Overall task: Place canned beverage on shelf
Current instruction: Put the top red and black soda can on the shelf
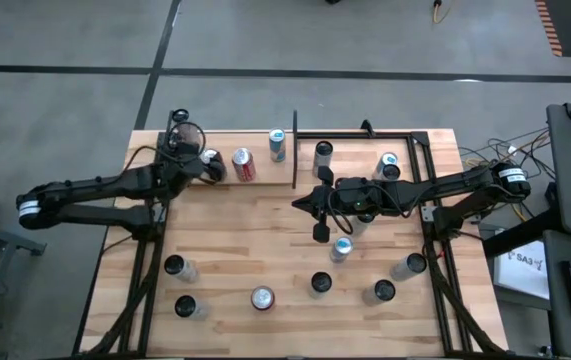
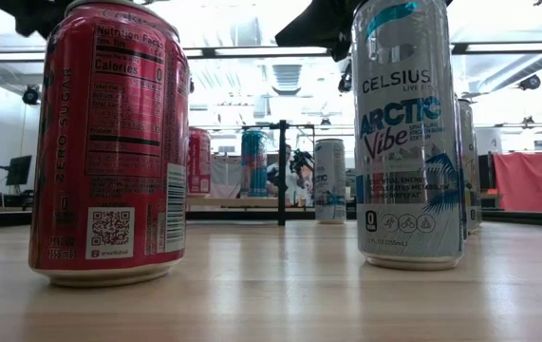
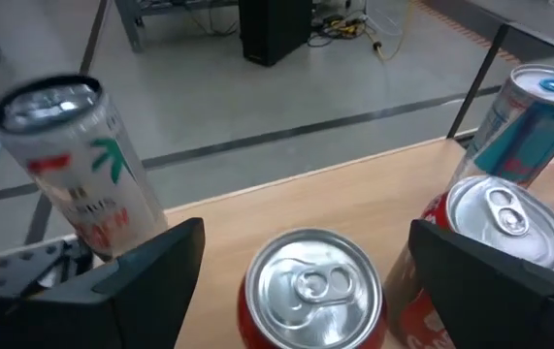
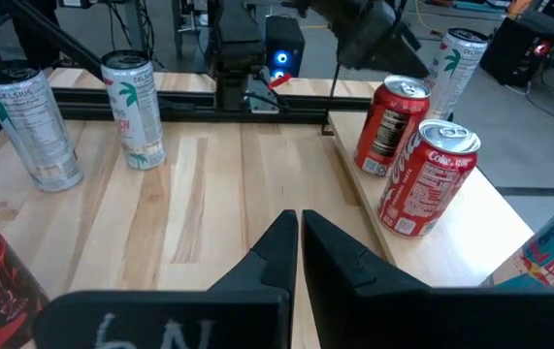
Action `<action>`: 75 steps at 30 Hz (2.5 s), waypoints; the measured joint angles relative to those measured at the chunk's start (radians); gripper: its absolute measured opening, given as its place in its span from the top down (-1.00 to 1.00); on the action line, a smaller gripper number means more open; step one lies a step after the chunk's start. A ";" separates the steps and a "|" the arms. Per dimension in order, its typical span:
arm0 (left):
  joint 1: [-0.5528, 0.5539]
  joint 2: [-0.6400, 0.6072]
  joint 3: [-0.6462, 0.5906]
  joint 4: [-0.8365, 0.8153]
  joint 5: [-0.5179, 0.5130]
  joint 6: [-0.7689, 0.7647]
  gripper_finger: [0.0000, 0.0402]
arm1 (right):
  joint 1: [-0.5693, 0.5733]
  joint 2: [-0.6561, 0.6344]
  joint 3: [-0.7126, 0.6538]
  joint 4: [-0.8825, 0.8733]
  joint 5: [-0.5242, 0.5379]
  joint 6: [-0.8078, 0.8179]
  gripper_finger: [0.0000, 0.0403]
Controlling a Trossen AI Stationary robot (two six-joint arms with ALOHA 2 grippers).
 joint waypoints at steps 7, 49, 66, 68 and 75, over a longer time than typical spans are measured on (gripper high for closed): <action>0.000 0.002 0.164 -0.228 0.028 0.077 -0.72 | 0.000 0.000 0.000 0.000 0.000 0.010 0.95; 0.159 0.209 0.270 -0.409 0.337 0.172 1.00 | 0.000 0.000 0.000 -0.008 0.000 0.035 0.95; 0.150 0.200 0.270 -0.417 0.361 -0.025 1.00 | 0.000 0.000 0.000 -0.008 0.000 0.033 0.95; 0.149 0.200 0.270 -0.416 0.357 -0.039 1.00 | 0.000 0.000 0.000 -0.008 0.000 0.033 0.95; 0.148 0.197 0.288 -0.423 0.374 -0.050 1.00 | 0.000 0.000 0.000 -0.008 0.000 0.029 0.95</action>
